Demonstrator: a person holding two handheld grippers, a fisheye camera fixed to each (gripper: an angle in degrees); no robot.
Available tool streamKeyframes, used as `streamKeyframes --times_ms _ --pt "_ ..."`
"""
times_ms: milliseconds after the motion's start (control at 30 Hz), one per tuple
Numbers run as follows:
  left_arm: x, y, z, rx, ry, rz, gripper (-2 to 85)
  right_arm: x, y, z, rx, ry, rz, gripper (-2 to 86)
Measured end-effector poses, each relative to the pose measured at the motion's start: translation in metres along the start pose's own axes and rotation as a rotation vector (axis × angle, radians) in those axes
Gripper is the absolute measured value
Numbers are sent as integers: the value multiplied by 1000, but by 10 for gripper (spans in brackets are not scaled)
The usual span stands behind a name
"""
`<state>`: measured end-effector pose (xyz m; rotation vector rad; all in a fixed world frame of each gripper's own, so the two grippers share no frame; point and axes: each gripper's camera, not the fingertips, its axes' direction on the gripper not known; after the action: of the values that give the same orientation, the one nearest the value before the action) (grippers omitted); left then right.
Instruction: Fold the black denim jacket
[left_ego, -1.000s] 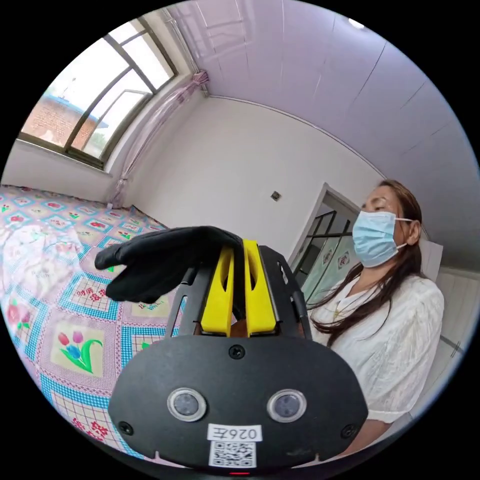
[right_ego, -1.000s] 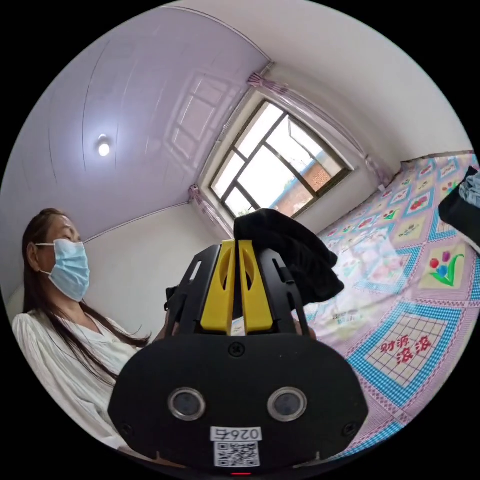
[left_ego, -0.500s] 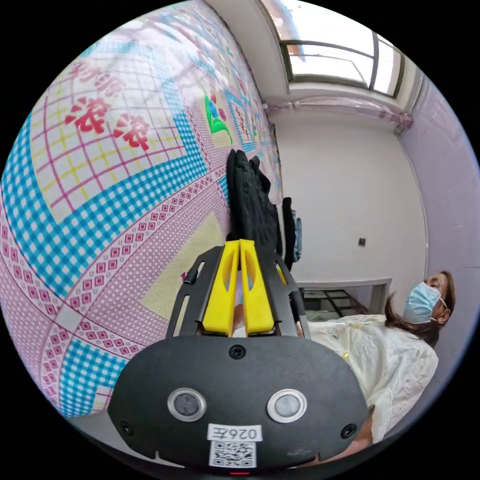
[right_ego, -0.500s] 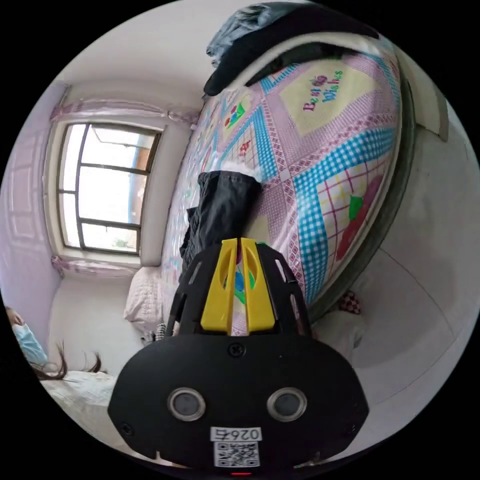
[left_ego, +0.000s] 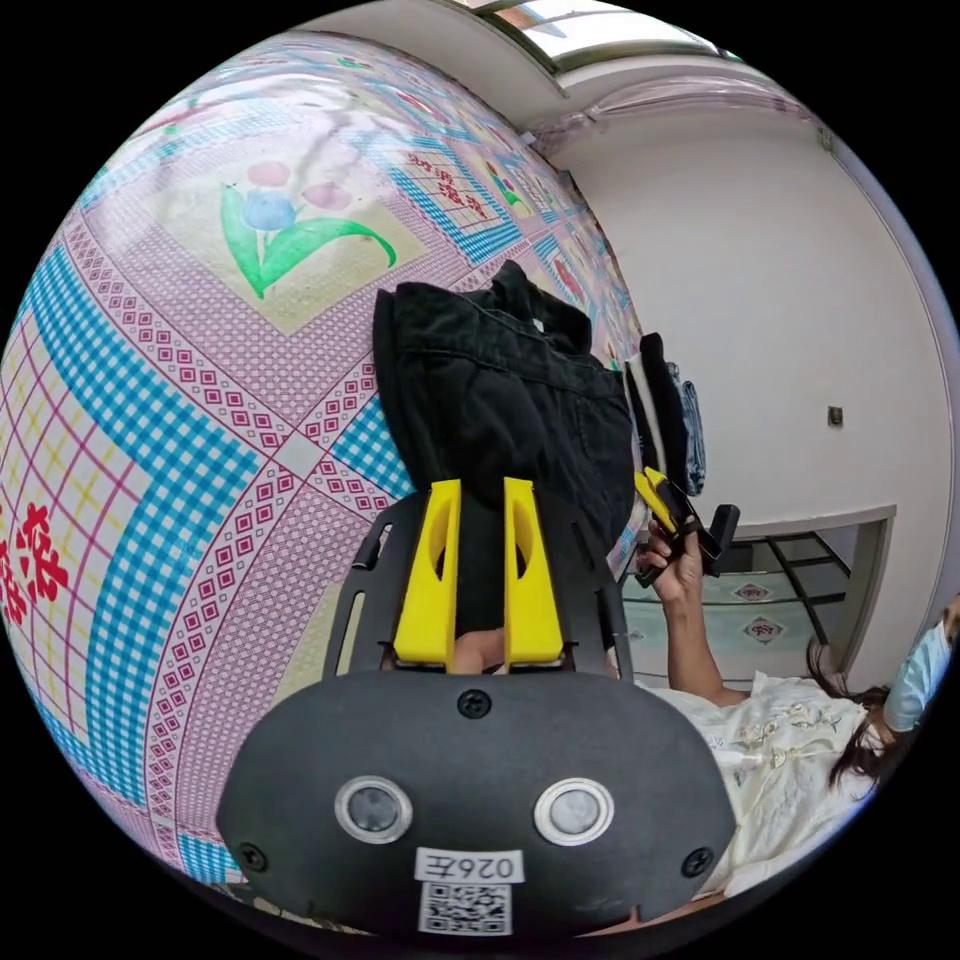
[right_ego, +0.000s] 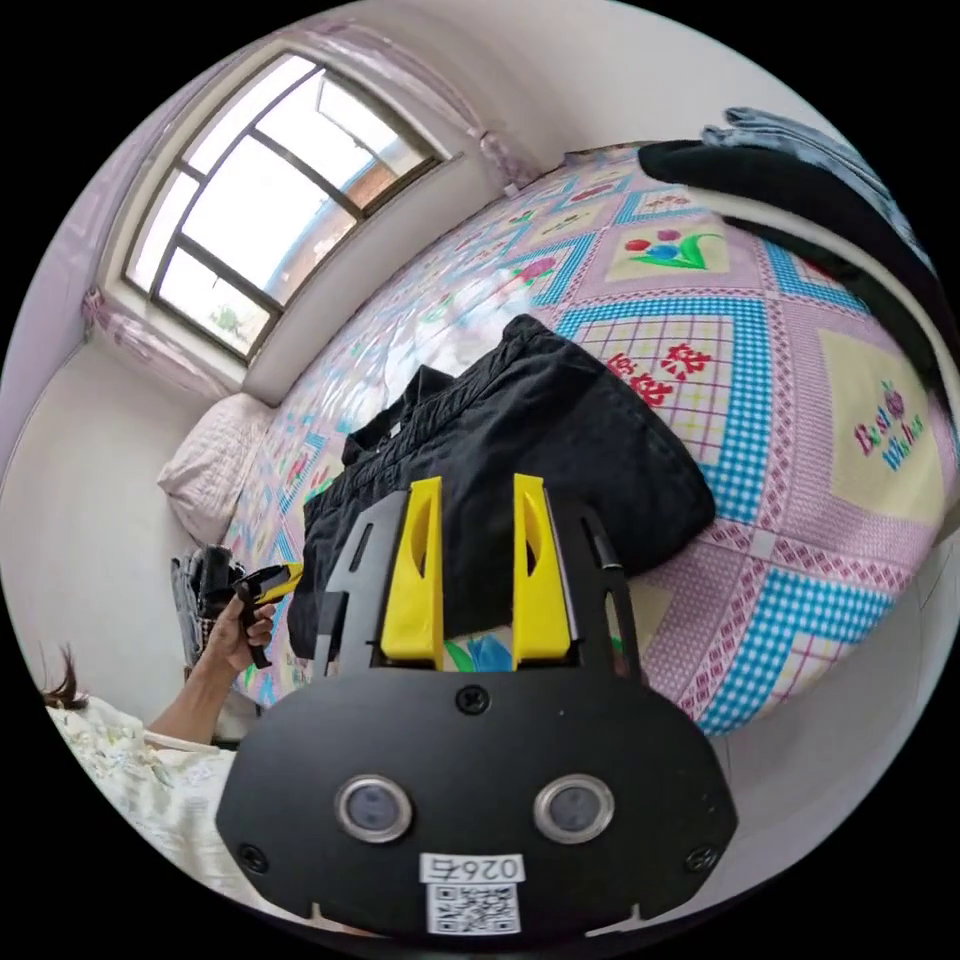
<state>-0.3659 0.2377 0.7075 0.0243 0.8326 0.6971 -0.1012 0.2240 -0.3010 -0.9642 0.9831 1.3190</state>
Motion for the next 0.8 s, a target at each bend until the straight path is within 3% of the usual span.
streamKeyframes --times_ms 100,200,333,433,633,700,800 --pt "-18 1 -3 45 27 -44 60 -26 -9 51 -119 117 -91 77" --pt "-31 5 -4 93 31 -80 45 -59 13 64 -35 318 -270 55" --pt "-17 4 -11 118 -104 1 9 -70 27 67 4 368 -338 26" --pt "2 3 -28 161 -164 105 -4 -60 14 53 -37 255 -274 -8" --pt "31 15 -67 235 101 332 -10 -30 13 -19 70 -124 -165 -16" --pt "42 25 -71 142 213 457 -10 -11 36 -57 111 -259 -169 -15" --pt "45 54 -57 -156 299 595 -10 32 82 -91 50 -293 -119 -14"
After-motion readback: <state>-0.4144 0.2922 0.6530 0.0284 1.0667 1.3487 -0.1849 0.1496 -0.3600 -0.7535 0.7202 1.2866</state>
